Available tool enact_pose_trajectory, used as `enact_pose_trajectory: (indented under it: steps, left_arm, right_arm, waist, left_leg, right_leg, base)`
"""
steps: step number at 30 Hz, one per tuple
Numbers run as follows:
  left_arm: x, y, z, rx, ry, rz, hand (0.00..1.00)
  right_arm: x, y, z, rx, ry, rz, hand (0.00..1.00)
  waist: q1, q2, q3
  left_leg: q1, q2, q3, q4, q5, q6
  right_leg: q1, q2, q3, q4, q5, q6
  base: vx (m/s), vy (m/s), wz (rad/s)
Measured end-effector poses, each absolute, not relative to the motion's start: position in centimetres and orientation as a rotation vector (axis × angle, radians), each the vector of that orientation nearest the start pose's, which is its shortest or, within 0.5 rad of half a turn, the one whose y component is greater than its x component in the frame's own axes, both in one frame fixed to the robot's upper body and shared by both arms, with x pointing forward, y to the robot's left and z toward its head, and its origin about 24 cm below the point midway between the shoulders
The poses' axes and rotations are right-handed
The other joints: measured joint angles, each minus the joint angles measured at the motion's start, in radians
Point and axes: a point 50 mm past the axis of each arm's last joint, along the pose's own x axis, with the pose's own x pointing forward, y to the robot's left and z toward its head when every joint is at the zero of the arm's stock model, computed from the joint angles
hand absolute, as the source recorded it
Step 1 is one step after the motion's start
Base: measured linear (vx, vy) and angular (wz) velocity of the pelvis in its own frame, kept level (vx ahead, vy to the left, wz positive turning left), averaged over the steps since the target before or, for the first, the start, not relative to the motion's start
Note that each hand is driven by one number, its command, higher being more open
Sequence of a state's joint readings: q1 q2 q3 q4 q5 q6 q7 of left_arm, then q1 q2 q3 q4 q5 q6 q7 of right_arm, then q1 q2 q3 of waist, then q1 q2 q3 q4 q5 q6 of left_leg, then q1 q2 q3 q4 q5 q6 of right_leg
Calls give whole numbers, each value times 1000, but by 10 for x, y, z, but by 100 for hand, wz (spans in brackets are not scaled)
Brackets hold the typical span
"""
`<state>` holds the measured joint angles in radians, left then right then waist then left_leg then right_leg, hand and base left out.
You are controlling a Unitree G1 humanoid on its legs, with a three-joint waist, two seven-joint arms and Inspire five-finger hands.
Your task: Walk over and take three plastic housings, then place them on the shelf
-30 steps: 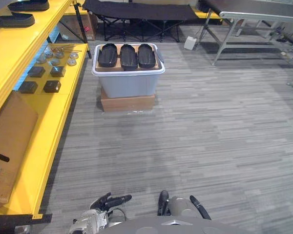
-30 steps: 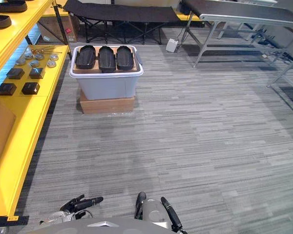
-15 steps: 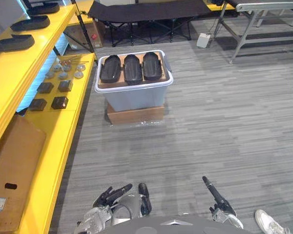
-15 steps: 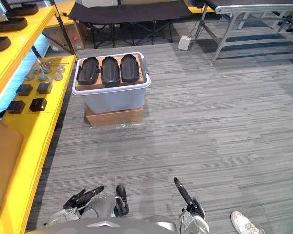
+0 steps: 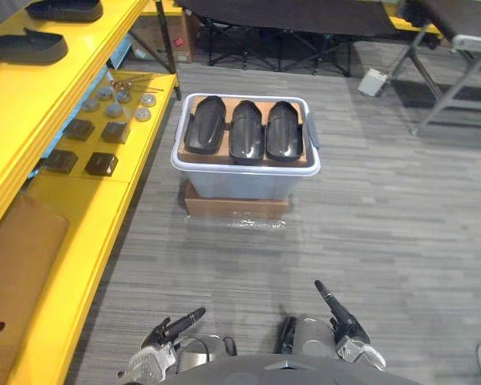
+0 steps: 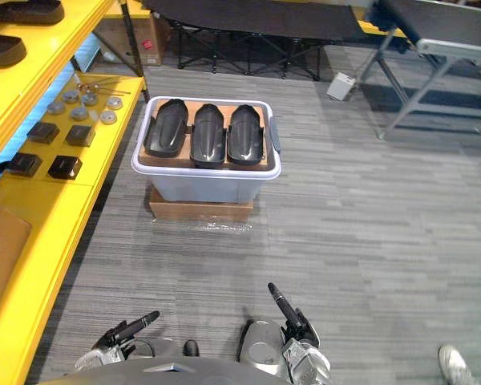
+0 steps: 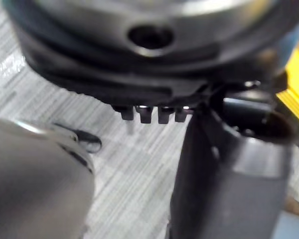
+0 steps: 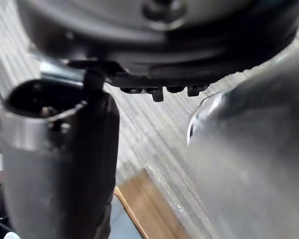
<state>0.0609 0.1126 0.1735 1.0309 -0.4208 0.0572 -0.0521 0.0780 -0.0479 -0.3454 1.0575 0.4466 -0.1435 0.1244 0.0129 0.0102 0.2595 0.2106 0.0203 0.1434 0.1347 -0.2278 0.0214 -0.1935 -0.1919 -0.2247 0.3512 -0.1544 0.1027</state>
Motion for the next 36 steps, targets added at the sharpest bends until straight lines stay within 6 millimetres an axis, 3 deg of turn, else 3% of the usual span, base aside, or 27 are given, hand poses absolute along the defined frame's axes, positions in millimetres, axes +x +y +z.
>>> enact_pose_trajectory:
  steps: [1, 3, 4, 5, 6, 7, 9, 10, 11, 12, 14, 16, 18, 20, 21, 23, 26, 29, 36]
  left_arm:
    - [103, 211, -157, -412, 1047, 401, 100]
    - [95, 216, -157, -421, 1037, 429, 100]
    - [91, 214, -158, -442, 1043, 448, 100]
    - [90, 204, -160, -473, 1045, 447, 100]
    - [90, 199, -160, -483, 1044, 441, 100]
    - [90, 196, -161, -493, 1043, 437, 100]
    - [92, 196, -159, -511, 1019, 446, 100]
    - [94, 196, -158, -516, 1003, 448, 100]
    - [98, 196, -155, -519, 976, 443, 100]
    - [98, 196, -154, -514, 963, 442, 100]
    - [99, 198, -152, -476, 948, 419, 100]
    - [98, 197, -152, -428, 967, 374, 100]
    - [97, 195, -152, -403, 966, 356, 100]
    - [98, 192, -151, -368, 960, 328, 100]
    - [97, 192, -151, -368, 961, 334, 100]
    - [101, 199, -149, -254, 969, 285, 100]
    - [110, 202, -145, -131, 962, 188, 100]
    - [109, 202, -145, -120, 970, 174, 100]
    - [121, 192, -138, -67, 911, 67, 100]
  right_arm:
    - [93, -214, -155, 519, 840, -536, 100]
    - [72, -202, -159, 509, 875, -513, 100]
    - [69, -202, -159, 507, 881, -506, 100]
    - [71, -213, -156, 467, 854, -504, 100]
    - [75, -214, -154, 453, 838, -496, 100]
    - [83, -219, -148, 427, 795, -501, 100]
    - [95, -218, -142, 397, 757, -478, 100]
    - [98, -216, -141, 393, 752, -466, 100]
    - [101, -213, -139, 384, 748, -442, 100]
    - [101, -211, -138, 376, 750, -427, 100]
    - [101, -209, -137, 350, 752, -412, 100]
    - [106, -215, -131, 337, 710, -430, 100]
    - [108, -220, -124, 323, 671, -456, 100]
    - [112, -234, -109, 278, 593, -483, 100]
    - [114, -237, -106, 261, 579, -484, 100]
    - [128, -232, -93, 198, 521, -455, 100]
    - [153, -232, -61, 117, 365, -414, 100]
    - [184, -235, -30, 57, 227, -342, 100]
    - [265, -262, 40, -159, 52, -341, 100]
  waist:
    - [0, -11, -1]
    - [-3, -73, -40]
    - [5, -57, -50]
    - [6, -23, -65]
    - [3, -10, -67]
    - [-4, 10, -65]
    - [-11, 12, -66]
    - [-15, 13, -65]
    - [-14, 26, -61]
    - [-9, 26, -57]
    - [-12, 36, -52]
    - [-21, 33, -51]
    - [-26, 30, -50]
    - [-42, 35, -49]
    - [-40, 37, -49]
    - [-44, -12, -54]
    - [-44, -40, -62]
    - [-42, -36, -63]
    - [-26, -20, -35]
  left_leg:
    - [14, 14, -18, 20, -25, -22]
    - [39, 24, -45, 70, -94, -76]
    - [43, 58, -46, 95, -125, -99]
    - [40, 114, -32, 116, -134, -120]
    - [39, 131, -21, 116, -130, -129]
    - [36, 148, -1, 124, -111, -159]
    - [-45, 165, 0, 292, -64, -182]
    - [-92, 174, -8, 392, -45, -167]
    - [-192, 209, -23, 612, 42, -131]
    - [-251, 243, -38, 745, 92, -117]
    - [-295, 274, -14, 825, 42, -106]
    - [-294, 267, 62, 628, 28, -92]
    - [-289, 227, 74, 407, 30, -108]
    - [-274, 156, 4, 106, 115, -134]
    - [-264, 148, -3, 91, 170, -137]
    - [-234, 92, 44, 47, 159, -107]
    - [-229, 48, 93, 40, 133, -74]
    - [-217, 39, 125, 72, 115, -43]
    - [-254, 42, 98, 93, 103, -33]
  right_leg:
    - [2, 6, 38, -27, 52, 0]
    - [12, 0, 88, -34, 240, -14]
    - [30, 16, 73, -19, 155, -10]
    - [36, 65, 51, -24, 144, -26]
    - [35, 79, 42, -24, 134, -40]
    - [35, 99, 35, -22, 113, -57]
    - [45, 111, 38, -26, 80, -76]
    - [56, 116, 37, -33, 71, -82]
    - [94, 133, 38, -62, 65, -93]
    - [131, 146, 42, -83, 56, -107]
    - [223, 156, 45, -125, 45, -122]
    - [280, 136, 55, -171, 43, -116]
    - [285, 110, 62, -179, 36, -98]
    - [270, 85, 78, -169, 19, -58]
    - [265, 83, 95, -162, 12, -45]
    - [265, 35, 125, -183, 22, -1]
    - [255, -13, 154, -215, 43, 29]
    - [257, -27, 155, -231, 80, 58]
    - [262, -25, 71, -294, 178, 71]
  base:
    - [359, -292, 83]
    - [450, -413, 62]
    - [500, -478, 15]
    - [323, -311, -6]
    - [266, -260, -11]
    - [235, -233, -9]
    - [325, -387, -11]
    - [201, -297, -7]
    - [114, -172, -7]
    - [118, -144, -15]
    - [206, -147, -19]
    - [175, -66, -15]
    - [132, 65, -3]
    - [156, 182, -9]
    - [174, 249, -38]
    - [193, 242, -41]
    - [192, 220, -36]
    - [144, 116, -44]
    - [58, 58, -2]
